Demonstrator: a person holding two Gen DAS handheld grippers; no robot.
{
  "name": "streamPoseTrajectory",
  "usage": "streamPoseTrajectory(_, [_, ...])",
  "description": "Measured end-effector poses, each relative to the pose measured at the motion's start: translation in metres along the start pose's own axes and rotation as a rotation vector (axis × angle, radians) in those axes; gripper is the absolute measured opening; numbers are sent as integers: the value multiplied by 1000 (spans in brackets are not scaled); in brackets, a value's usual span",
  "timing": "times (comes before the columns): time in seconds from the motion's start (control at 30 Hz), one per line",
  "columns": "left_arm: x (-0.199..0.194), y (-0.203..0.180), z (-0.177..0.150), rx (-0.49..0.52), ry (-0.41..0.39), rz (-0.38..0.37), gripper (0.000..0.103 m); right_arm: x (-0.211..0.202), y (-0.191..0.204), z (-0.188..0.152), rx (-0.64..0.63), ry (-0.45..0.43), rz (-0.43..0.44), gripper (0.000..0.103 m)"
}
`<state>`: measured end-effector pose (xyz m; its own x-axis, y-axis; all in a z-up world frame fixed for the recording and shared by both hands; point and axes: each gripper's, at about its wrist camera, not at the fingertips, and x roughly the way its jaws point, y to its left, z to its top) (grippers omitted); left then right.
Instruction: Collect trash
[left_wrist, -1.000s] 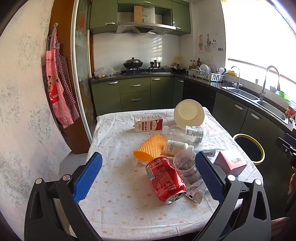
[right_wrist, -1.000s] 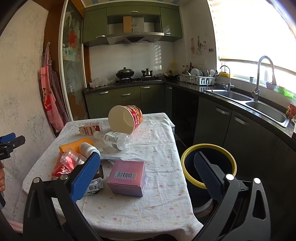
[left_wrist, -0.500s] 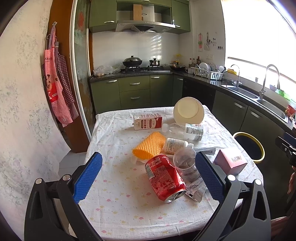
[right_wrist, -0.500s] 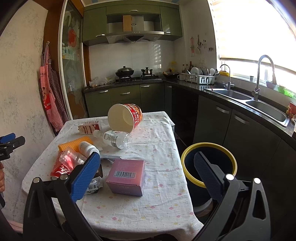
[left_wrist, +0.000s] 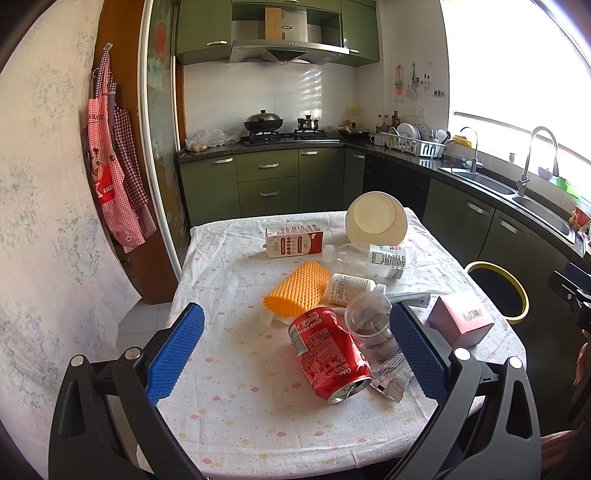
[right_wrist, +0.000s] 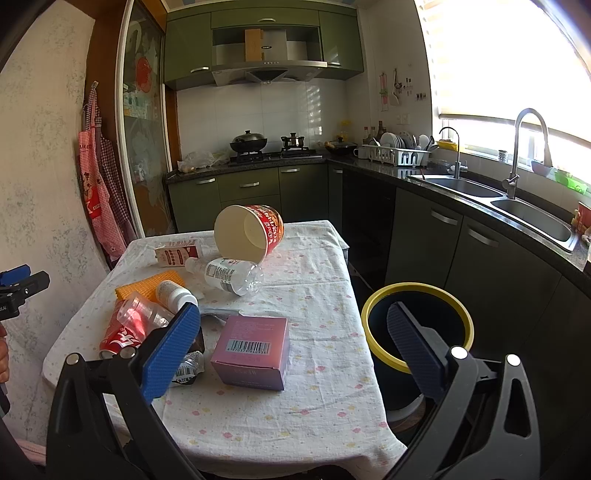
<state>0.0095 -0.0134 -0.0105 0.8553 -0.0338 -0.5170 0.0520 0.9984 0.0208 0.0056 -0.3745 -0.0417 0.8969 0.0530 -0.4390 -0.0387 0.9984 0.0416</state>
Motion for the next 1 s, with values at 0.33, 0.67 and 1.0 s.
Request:
streamPoseTrajectory(0.33, [2,-2,-2,2,3,-1,99,2,0,-2,1,5,0,97])
streamPoseTrajectory(0.67, [33,8,8,-4,47,-12,99,28,1,1,-6,45,-27,97])
streamPoseTrajectory(1.0, [133,25,63,15,61,13,99,120,4,62,-136,53,33,97])
